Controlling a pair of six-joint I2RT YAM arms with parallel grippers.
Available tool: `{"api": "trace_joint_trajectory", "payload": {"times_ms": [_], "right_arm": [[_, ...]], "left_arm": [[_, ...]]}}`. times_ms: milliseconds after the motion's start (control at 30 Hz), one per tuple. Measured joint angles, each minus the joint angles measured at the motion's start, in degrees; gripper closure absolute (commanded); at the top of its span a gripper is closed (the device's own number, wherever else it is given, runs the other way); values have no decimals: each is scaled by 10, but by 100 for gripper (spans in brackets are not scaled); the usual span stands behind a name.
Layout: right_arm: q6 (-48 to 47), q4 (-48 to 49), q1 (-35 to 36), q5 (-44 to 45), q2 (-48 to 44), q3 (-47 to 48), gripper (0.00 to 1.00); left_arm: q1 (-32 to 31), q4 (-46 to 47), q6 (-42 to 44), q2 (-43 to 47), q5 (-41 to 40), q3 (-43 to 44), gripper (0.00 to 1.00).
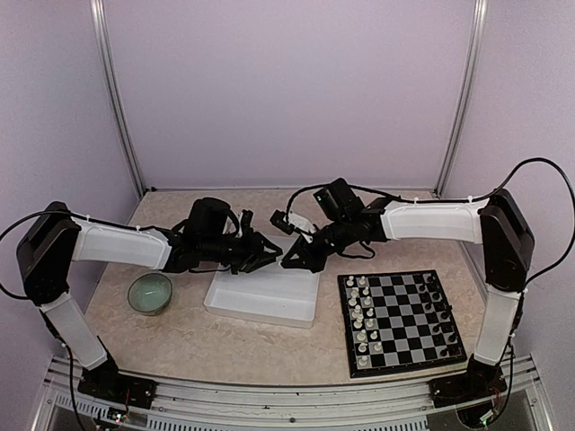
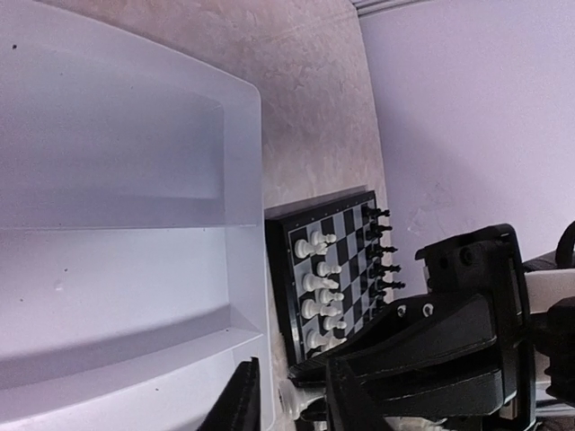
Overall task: Set up the chess pieces on the board
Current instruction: Pass from the left arm to the right, then place the pawn at h2.
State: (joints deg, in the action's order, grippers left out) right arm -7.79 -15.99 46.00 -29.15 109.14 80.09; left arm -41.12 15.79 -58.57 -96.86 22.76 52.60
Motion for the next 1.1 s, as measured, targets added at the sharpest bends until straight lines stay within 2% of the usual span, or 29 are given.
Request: {"api": "trace_joint_trajectory", "payload": {"times_ms": [167, 367, 633, 867, 1100], "right_arm": [[-67, -56, -2, 22, -51, -15, 100], [-209, -137, -21, 52, -219, -96, 100], [-367, -286, -61, 95, -367, -219, 100], [-440, -397, -40, 108, -413, -300, 100], [-460, -438, 9, 94, -407, -305, 100]], "left_arm": [[1, -93, 75, 1, -42, 64, 56], [6, -191, 188, 25, -139, 130, 55], [12, -261, 274, 38, -233, 139, 55], [18, -290, 298, 43, -271, 139, 55], [19, -315, 303, 48, -289, 139, 55]]}}
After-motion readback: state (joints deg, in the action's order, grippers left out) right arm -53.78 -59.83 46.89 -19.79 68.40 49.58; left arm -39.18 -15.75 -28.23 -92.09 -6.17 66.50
